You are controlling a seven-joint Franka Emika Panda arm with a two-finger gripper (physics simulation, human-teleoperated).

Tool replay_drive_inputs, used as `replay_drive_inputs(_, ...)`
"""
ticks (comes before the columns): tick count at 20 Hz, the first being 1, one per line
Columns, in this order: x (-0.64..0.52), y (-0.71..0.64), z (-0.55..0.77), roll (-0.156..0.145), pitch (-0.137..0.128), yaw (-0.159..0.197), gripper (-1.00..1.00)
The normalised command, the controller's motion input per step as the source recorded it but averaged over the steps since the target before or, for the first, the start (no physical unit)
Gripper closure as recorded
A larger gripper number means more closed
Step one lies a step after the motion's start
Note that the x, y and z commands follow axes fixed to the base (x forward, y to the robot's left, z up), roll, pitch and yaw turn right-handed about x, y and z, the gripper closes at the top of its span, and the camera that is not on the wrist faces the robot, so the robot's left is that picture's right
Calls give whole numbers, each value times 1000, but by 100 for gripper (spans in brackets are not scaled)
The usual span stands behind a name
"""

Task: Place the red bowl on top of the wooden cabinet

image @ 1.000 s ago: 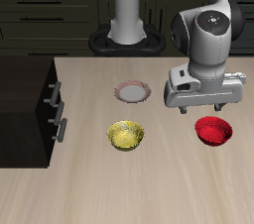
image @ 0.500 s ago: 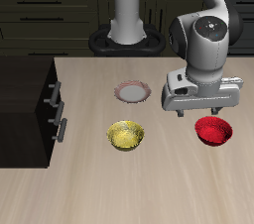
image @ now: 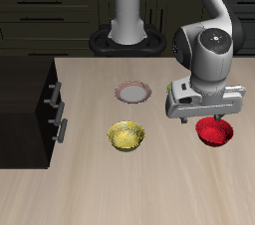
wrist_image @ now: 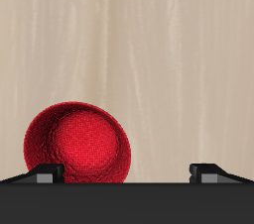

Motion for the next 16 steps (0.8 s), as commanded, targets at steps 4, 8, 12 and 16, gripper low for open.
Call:
replay_drive_inputs(4,-54,138,-304,30,68,-48,-100)
replay_drive_inputs(8,-5,3,-154,19,46,-50,-100)
replay_drive_inputs(12,48,-18,-51,2,16,-2,-100)
replay_drive_inputs(16,-31,15,-151,4,16,11,-100)
